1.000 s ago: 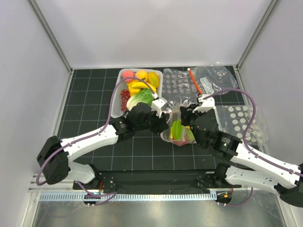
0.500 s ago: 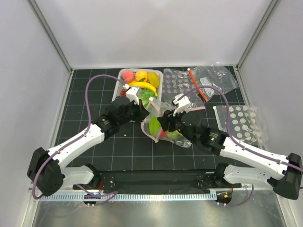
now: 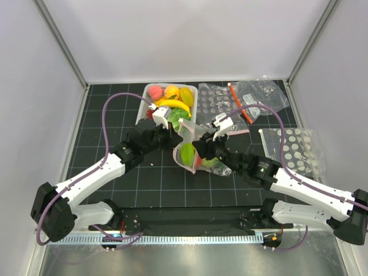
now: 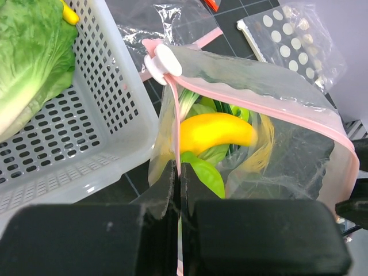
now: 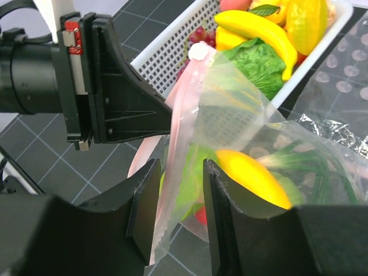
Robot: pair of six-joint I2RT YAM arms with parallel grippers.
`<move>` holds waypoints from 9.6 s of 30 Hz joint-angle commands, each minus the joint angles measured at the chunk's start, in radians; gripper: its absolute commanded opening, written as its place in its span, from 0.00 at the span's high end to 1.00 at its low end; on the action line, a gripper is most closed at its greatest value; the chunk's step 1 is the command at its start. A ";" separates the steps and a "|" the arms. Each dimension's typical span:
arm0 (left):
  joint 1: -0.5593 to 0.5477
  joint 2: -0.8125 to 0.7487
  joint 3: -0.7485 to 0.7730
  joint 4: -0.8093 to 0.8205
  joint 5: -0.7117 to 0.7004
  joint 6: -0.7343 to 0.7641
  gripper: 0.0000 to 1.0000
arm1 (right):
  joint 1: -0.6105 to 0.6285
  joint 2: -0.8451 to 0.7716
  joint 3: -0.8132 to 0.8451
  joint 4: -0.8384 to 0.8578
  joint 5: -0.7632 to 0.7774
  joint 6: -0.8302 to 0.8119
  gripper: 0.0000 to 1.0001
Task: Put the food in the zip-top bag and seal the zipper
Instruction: Adjust the zipper food storage bag at the center of the board, then zip the zipper food storage bag at the center of the board.
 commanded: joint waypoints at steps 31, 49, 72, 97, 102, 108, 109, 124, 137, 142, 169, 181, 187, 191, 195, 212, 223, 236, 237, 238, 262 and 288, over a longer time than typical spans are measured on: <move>0.001 -0.092 0.048 -0.054 -0.137 0.018 1.00 | 0.317 0.470 0.477 -0.540 0.233 0.085 0.60; -0.001 -0.097 0.022 0.024 0.018 0.114 1.00 | 0.249 -0.182 0.039 -0.090 0.377 -0.152 0.22; -0.004 -0.109 -0.053 0.243 0.253 0.211 1.00 | -0.280 -0.044 -0.034 0.190 -0.515 -0.166 0.14; -0.011 -0.145 -0.062 0.245 0.250 0.182 0.83 | -0.320 -0.047 -0.103 0.304 -0.692 -0.141 0.98; -0.044 -0.206 -0.076 0.256 0.267 0.187 0.57 | -0.319 -0.099 -0.097 0.280 -0.661 -0.101 0.99; -0.082 -0.281 -0.108 0.296 0.262 0.202 0.40 | -0.319 -0.135 -0.065 0.198 -0.630 -0.017 0.99; -0.093 -0.284 -0.108 0.296 0.265 0.214 0.39 | -0.317 -0.139 -0.066 0.191 -0.627 -0.002 0.99; -0.199 -0.221 -0.066 0.234 0.155 0.320 0.40 | -0.308 -0.219 -0.082 0.180 -0.646 0.072 0.99; -0.240 -0.148 0.014 0.127 0.089 0.332 1.00 | -0.306 -0.214 -0.088 0.175 -0.649 0.049 0.89; -0.242 -0.235 -0.026 0.125 0.003 0.354 1.00 | -0.306 -0.210 -0.099 0.181 -0.672 0.023 0.69; -0.240 -0.289 -0.044 0.121 0.014 0.395 1.00 | -0.308 -0.161 -0.140 0.215 -0.531 -0.038 0.22; -0.240 -0.225 -0.046 -0.019 -0.253 0.383 1.00 | -0.309 0.078 -0.115 0.332 -0.613 -0.054 0.19; -0.240 -0.168 -0.069 -0.082 -0.347 0.357 1.00 | -0.323 0.161 -0.096 0.384 -0.687 -0.064 0.19; -0.239 -0.148 -0.085 -0.082 -0.390 0.357 1.00 | -0.345 0.229 -0.066 0.399 -0.725 -0.050 0.20; -0.239 -0.148 -0.102 -0.069 -0.417 0.361 1.00 | -0.361 0.298 -0.018 0.410 -0.724 -0.053 0.20; -0.123 -0.234 -0.317 0.233 -0.331 0.326 1.00 | -0.389 0.557 0.158 0.338 -0.862 -0.038 0.28; -0.122 -0.214 -0.309 0.225 -0.344 0.325 1.00 | -0.366 0.619 0.185 0.307 -0.880 -0.052 0.37; -0.122 -0.217 -0.250 0.156 -0.252 0.322 1.00 | -0.319 0.487 0.149 0.260 -0.787 -0.089 0.99; -0.122 -0.223 -0.242 0.147 -0.220 0.322 1.00 | -0.312 0.438 0.142 0.258 -0.782 -0.089 0.99; -0.122 -0.229 -0.237 0.136 -0.210 0.320 0.99 | -0.299 0.418 0.135 0.258 -0.772 -0.089 0.99; -0.165 -0.639 -0.316 0.193 0.035 0.355 0.50 | -0.124 0.183 0.069 0.152 -0.705 -0.205 0.99; -0.170 -0.540 -0.288 0.178 0.037 0.358 0.77 | -0.122 0.131 0.038 0.169 -0.795 -0.198 0.99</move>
